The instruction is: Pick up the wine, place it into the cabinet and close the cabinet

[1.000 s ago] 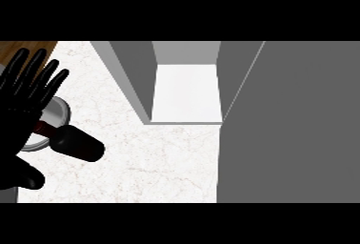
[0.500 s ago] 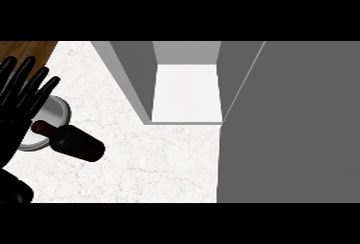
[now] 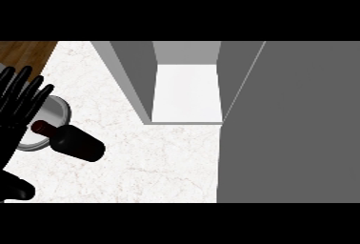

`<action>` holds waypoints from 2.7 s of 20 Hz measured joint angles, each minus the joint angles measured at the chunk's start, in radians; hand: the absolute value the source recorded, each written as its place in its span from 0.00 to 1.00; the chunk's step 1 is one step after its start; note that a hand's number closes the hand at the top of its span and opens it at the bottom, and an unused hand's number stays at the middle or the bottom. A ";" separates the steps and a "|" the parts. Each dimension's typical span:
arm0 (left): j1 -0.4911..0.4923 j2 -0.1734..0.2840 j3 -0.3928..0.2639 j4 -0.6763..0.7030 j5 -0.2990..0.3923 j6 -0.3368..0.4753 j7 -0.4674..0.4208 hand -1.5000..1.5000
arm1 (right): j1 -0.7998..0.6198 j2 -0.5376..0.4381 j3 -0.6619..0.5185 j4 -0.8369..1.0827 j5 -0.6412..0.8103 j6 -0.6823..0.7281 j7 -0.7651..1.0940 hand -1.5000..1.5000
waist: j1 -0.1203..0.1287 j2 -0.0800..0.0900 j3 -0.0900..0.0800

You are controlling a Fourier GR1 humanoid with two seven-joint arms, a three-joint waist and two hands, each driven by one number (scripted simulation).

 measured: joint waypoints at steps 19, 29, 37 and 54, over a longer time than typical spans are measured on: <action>0.026 0.059 0.115 0.312 -0.105 -0.195 -0.182 0.00 | 0.003 0.036 0.026 -0.006 0.033 0.012 0.005 0.00 | -0.002 0.000 0.000; -0.025 0.088 0.136 0.569 -0.224 -0.279 -0.356 0.00 | 0.011 0.048 0.042 -0.014 0.044 0.024 0.003 0.00 | -0.004 0.001 0.000; -0.064 0.095 0.109 0.779 -0.374 -0.309 -0.547 0.00 | 0.046 0.067 0.071 -0.020 0.068 0.033 -0.021 0.00 | -0.005 0.001 0.000; -0.156 0.115 0.050 1.116 -0.537 -0.295 -0.793 0.00 | 0.011 0.064 0.051 -0.016 0.062 0.027 0.012 0.00 | -0.009 -0.002 0.006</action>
